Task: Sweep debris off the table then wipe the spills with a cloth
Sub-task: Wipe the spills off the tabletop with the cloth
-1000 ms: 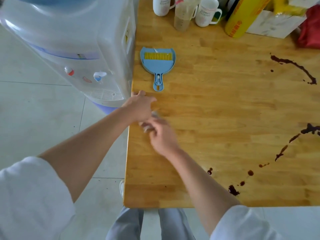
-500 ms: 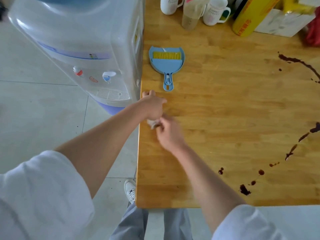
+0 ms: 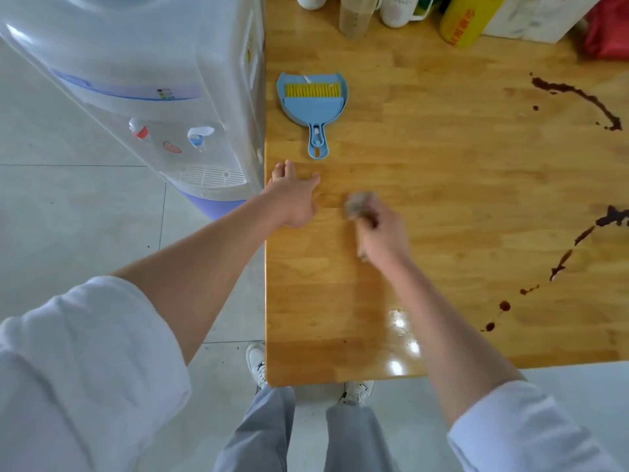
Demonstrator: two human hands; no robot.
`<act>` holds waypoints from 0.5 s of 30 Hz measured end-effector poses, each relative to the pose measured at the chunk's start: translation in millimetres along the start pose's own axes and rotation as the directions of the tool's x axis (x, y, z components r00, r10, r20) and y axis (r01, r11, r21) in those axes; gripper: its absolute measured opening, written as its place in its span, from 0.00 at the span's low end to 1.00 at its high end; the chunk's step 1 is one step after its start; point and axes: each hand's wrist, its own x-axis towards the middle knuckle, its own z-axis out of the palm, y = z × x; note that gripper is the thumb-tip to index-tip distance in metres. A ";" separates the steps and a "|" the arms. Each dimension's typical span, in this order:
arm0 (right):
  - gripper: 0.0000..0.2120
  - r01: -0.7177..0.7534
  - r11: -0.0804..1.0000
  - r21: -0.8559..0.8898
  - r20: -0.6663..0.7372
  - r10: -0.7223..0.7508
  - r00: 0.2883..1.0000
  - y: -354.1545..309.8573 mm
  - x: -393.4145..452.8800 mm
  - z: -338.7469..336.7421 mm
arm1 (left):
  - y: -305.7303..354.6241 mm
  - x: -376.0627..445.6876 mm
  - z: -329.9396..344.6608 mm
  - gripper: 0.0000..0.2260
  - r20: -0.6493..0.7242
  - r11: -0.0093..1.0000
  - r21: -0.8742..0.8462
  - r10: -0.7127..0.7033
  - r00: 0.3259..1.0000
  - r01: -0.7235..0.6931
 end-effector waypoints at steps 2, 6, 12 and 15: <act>0.13 0.204 0.977 -0.059 0.279 -0.180 0.943 -8.0 -35.6 38.2 | 4.1 -1.7 7.8 0.32 -0.041 1.000 0.024 -0.019 0.999 0.020; 0.11 0.349 0.937 0.018 0.508 -0.309 0.804 21.4 -57.9 17.6 | 17.2 -6.1 5.6 0.32 -0.088 0.995 -0.027 -0.099 0.991 0.096; 0.19 -0.261 0.965 0.028 -0.133 0.263 0.956 101.8 8.9 -138.8 | 59.5 -15.7 26.2 0.32 -0.031 0.997 -0.070 -0.030 0.999 0.028; 0.19 -0.275 0.961 0.009 -0.149 0.273 0.950 102.1 11.4 -119.7 | 66.9 -10.6 28.8 0.35 -0.038 0.996 -0.060 -0.069 0.997 0.067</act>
